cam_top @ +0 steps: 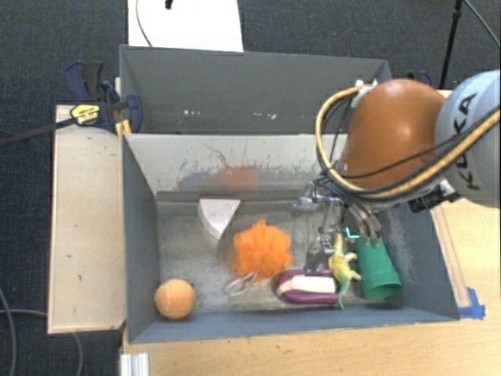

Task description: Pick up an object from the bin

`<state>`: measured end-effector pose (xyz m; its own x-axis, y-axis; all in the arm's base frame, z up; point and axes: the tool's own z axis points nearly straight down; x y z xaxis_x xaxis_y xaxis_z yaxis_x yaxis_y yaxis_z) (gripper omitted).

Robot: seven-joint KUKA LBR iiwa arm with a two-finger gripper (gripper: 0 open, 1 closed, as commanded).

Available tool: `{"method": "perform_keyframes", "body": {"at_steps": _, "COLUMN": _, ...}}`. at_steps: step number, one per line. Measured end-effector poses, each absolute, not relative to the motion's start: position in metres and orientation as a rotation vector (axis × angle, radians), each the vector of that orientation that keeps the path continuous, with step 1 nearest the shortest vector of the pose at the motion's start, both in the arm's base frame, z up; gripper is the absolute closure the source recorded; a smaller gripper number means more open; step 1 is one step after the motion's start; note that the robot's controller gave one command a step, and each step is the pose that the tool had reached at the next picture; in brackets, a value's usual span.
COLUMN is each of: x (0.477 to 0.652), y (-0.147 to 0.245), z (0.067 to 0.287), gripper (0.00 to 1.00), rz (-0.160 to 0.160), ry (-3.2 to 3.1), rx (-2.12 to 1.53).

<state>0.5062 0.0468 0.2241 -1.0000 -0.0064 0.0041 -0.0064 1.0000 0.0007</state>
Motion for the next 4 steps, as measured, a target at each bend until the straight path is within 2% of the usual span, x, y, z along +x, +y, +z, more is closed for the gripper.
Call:
{"method": "perform_keyframes", "body": {"at_steps": 1, "x": 0.507, "y": 0.047, "z": 0.226, "gripper": 0.0, "rz": -0.001, "ry": -3.141, "rx": 0.01}}
{"method": "perform_keyframes", "body": {"at_steps": 2, "x": 0.513, "y": 0.06, "z": 0.26, "gripper": 0.0, "rz": 0.001, "ry": -3.138, "rx": 0.126}}
{"method": "perform_keyframes", "body": {"at_steps": 3, "x": 0.509, "y": 0.098, "z": 0.235, "gripper": 0.0, "rz": -0.001, "ry": -3.132, "rx": 0.352}}
{"method": "perform_keyframes", "body": {"at_steps": 4, "x": 0.518, "y": 0.115, "z": 0.19, "gripper": 0.0, "rz": -0.008, "ry": -3.109, "rx": 0.454}}
